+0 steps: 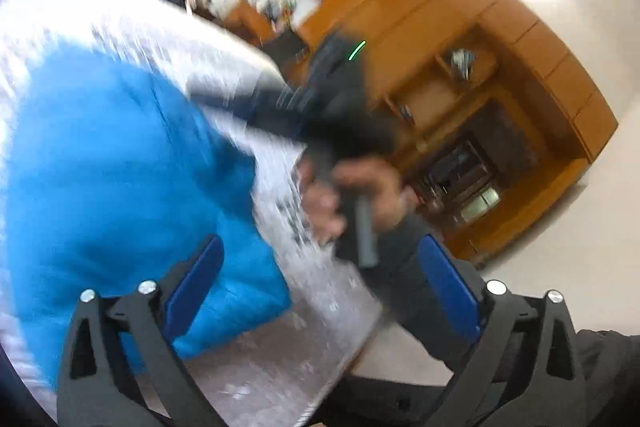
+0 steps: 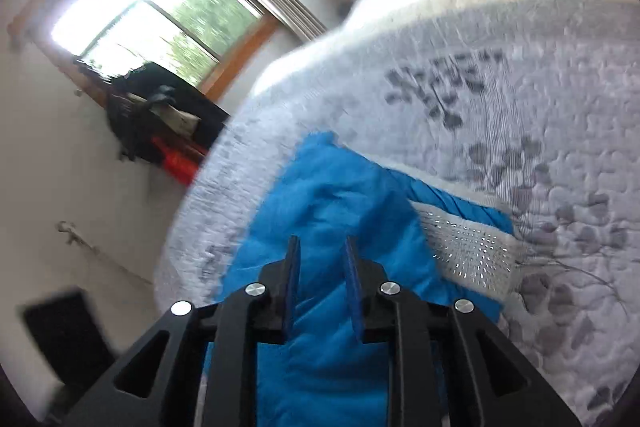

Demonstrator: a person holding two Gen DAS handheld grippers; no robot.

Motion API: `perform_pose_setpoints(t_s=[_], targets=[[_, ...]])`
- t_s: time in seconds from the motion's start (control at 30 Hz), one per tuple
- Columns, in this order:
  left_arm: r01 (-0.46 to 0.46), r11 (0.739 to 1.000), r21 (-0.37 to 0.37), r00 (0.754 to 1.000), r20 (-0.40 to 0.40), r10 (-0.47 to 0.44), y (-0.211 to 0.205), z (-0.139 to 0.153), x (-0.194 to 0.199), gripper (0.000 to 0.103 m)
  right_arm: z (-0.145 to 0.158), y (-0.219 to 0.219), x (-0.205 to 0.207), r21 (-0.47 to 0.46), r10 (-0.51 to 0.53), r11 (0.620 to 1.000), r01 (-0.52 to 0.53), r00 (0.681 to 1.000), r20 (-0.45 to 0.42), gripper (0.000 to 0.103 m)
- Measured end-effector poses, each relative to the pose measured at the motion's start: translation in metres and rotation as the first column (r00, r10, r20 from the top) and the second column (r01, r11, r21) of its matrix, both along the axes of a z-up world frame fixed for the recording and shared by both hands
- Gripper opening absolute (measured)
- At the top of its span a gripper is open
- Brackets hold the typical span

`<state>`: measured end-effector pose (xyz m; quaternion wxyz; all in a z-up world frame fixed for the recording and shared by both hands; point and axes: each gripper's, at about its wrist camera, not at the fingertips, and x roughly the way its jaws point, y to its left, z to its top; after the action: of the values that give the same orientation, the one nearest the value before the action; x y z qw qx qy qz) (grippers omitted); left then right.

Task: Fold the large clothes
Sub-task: 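Release the jacket and pull both grippers back from the folded bundle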

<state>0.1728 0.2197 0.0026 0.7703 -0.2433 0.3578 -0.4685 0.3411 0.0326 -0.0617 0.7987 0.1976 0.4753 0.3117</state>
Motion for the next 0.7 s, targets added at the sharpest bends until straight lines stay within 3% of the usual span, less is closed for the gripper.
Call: perform_pose_setpoints(t_s=[0.07, 0.1, 0.17, 0.27, 0.33, 0.43, 0.5, 0.53, 0.6, 0.7], targets=[[-0.067, 0.998, -0.01, 0.996, -0.056, 0.066, 0.034, -0.004, 0.018, 0.1, -0.029, 0.003, 0.012, -0.103, -0.023, 0.995, 0.016, 0.998, -0.058, 0.003], [-0.08, 0.997, -0.013, 0.992, -0.098, 0.078, 0.043, -0.01, 0.026, 0.1, -0.034, -0.002, 0.013, -0.099, -0.024, 0.995, 0.017, 0.998, -0.062, 0.001], [-0.106, 0.994, -0.005, 0.976, -0.194, 0.103, 0.063, -0.026, 0.039, 0.1, -0.026, -0.018, 0.0, -0.03, -0.044, 0.999, 0.042, 0.998, -0.045, 0.009], [-0.098, 0.995, -0.001, 0.975, -0.202, 0.096, 0.076, -0.032, 0.038, 0.1, 0.004, -0.033, -0.043, 0.004, -0.049, 0.999, 0.048, 0.997, 0.058, 0.012], [-0.074, 0.997, 0.006, 0.976, -0.205, 0.074, 0.077, -0.037, 0.032, 0.1, 0.023, -0.027, -0.086, 0.018, 0.009, 1.0, -0.011, 0.993, 0.122, 0.015], [-0.063, 0.998, 0.009, 0.973, -0.221, 0.064, 0.08, -0.053, 0.027, 0.1, 0.019, -0.012, -0.132, -0.009, 0.088, 0.996, -0.087, 0.986, 0.142, 0.015], [-0.064, 0.998, 0.013, 0.969, -0.24, 0.065, 0.072, -0.063, 0.028, 0.1, -0.001, -0.005, -0.138, -0.083, 0.098, 0.993, -0.089, 0.988, 0.118, 0.011], [-0.06, 0.998, 0.004, 0.968, -0.245, 0.059, 0.071, -0.067, 0.029, 0.1, -0.008, -0.003, -0.138, -0.121, 0.095, 0.989, -0.08, 0.988, 0.124, 0.004], [-0.076, 0.997, 0.008, 0.965, -0.253, 0.076, 0.072, -0.065, 0.027, 0.1, -0.009, -0.008, -0.14, -0.11, 0.076, 0.992, -0.063, 0.989, 0.123, 0.004], [-0.086, 0.996, 0.022, 0.969, -0.229, 0.088, 0.08, -0.048, 0.007, 0.1, 0.017, -0.017, -0.163, -0.114, 0.047, 0.993, -0.025, 0.979, 0.198, 0.019]])
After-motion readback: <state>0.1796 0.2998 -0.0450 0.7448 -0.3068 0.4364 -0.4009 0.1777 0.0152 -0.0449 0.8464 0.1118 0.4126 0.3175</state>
